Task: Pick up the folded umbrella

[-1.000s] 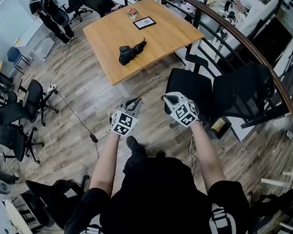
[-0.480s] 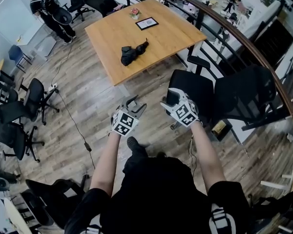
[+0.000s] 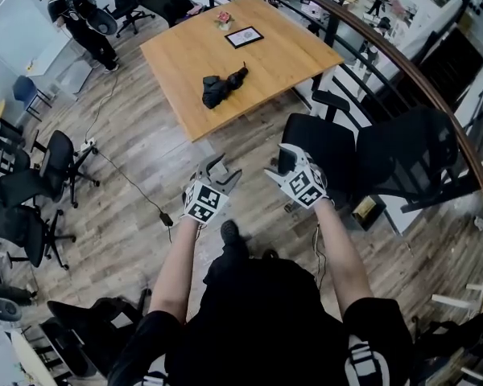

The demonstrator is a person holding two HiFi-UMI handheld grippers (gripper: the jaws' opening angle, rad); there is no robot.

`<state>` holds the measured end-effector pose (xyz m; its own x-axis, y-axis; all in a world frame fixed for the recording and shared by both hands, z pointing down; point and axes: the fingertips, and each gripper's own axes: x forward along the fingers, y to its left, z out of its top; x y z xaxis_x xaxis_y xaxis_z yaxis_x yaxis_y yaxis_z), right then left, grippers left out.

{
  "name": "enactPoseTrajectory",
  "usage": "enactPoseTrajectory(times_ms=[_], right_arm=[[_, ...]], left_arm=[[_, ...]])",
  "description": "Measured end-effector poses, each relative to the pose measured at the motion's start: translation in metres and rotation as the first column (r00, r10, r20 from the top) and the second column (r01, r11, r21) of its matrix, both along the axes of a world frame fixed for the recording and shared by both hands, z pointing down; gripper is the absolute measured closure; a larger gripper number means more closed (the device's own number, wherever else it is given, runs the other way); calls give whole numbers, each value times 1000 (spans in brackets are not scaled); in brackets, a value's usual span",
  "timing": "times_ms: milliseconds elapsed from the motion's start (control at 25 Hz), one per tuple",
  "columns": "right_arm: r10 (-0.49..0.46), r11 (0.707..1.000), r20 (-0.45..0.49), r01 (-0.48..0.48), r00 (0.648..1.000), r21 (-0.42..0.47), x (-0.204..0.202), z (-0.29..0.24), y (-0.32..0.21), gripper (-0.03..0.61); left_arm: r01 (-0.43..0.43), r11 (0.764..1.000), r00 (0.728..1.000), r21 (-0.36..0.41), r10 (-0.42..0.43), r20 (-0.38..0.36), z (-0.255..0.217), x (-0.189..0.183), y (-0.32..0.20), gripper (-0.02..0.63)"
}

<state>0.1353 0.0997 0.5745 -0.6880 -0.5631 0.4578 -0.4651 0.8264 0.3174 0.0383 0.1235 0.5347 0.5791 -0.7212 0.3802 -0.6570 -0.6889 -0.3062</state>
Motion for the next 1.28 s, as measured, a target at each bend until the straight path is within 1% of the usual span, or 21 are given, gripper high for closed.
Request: enactPoseTrajectory(times_ms=[240,360,800,1160,1280], right_arm=[[22,1000,-13,-23,1000,-5,-15,3,-18,241],[24,1000,-14,-24,1000,-17,-28,7,-32,253],[59,998,-30,-60,998,-32,-85,8,-87,253],[115,992,-43,-117,992,-49,-116,15,-124,256],[134,989,-49,-137,990,-50,-124,15,-133,258]], left_arm=[[-12,1000,1000,-12,12,-13,6,-17,-16,344],[-14,1000,1000,-20,13,-21,11,-33,-30,344],[-33,999,999,-40,32,-37,10,-92,-95,344],[-84,995,995,-46,82,-54,16,-126,-138,344],[-101,993,993,-60,98,-63,21,-134,-149,344]])
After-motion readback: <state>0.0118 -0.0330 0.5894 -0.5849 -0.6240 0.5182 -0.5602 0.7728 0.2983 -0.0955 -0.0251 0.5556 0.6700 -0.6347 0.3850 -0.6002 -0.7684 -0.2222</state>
